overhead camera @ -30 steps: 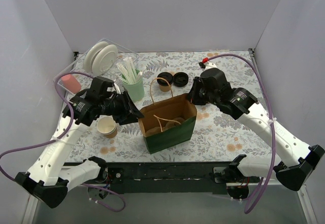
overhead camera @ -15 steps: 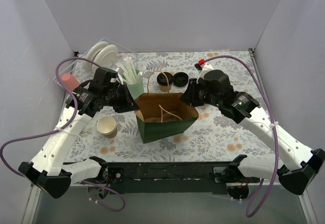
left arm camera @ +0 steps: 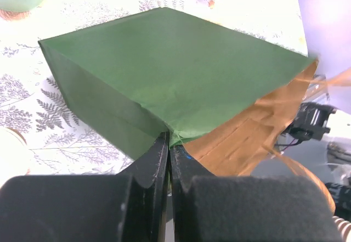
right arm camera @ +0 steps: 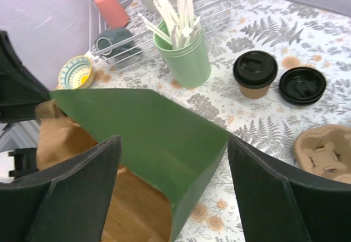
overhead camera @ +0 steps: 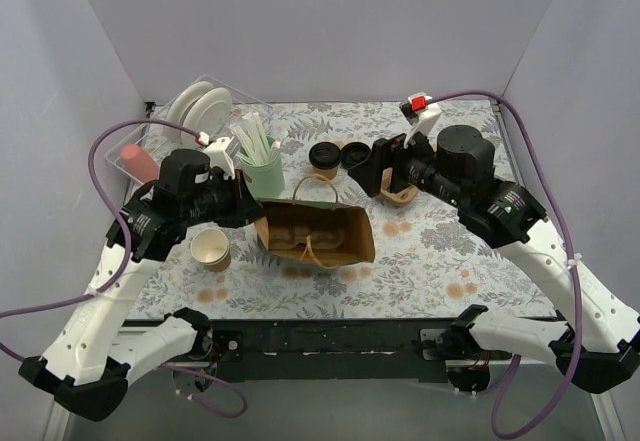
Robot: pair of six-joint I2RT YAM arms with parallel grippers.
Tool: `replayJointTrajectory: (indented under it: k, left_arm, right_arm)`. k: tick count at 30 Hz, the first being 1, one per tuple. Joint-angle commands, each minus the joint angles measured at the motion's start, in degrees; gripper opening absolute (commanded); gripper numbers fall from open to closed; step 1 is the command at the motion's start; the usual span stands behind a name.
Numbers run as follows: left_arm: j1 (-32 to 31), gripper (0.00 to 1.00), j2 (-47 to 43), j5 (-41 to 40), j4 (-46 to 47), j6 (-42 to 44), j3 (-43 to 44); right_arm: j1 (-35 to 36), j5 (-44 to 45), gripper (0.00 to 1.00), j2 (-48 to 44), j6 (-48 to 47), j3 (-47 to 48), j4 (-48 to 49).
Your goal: Pack the takeout coffee
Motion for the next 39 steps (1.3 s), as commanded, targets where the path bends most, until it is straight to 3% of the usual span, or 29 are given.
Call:
replayJointTrajectory:
  k: [1, 8, 10, 14, 22, 29, 39]
  left_arm:
    - [-0.05, 0.0, -3.03, 0.24, 2.02, 4.33, -2.27]
    - [-0.05, 0.0, -8.9, 1.81, 6.65, 5.9, -6.75]
    - [-0.05, 0.0, -11.2, 2.6, 8.51, 7.31, -8.85]
    - [-0.05, 0.0, -14.81, 3.57, 10.71, 10.83, -12.2]
    - [-0.05, 0.0, -15.86, 3.93, 10.8, 11.54, -14.58]
    - [-0.05, 0.0, -18.15, 5.15, 9.93, 9.26, -16.77]
    - [-0.05, 0.0, -21.66, 7.27, 9.75, 8.64, -19.59]
  right_arm:
    - [-0.13, 4.01, 0.86, -1.66, -3.98, 1.35, 4.3]
    - [-0.22, 10.59, 0.9, -1.05, -5.57, -0.67, 3.16]
    - [-0.22, 14.53, 0.85, -0.35, -4.25, -1.2, 2.55]
    - [-1.18, 16.14, 0.87, 5.08, -5.04, 1.96, -1.57]
    - [-4.69, 9.39, 0.79, 13.36, -3.37, 5.57, -3.52]
    - [-11.38, 3.13, 0.77, 22.57, -6.25, 5.12, 2.28]
    - [-11.82, 0.23, 0.98, 47.98, -21.11, 29.19, -1.06]
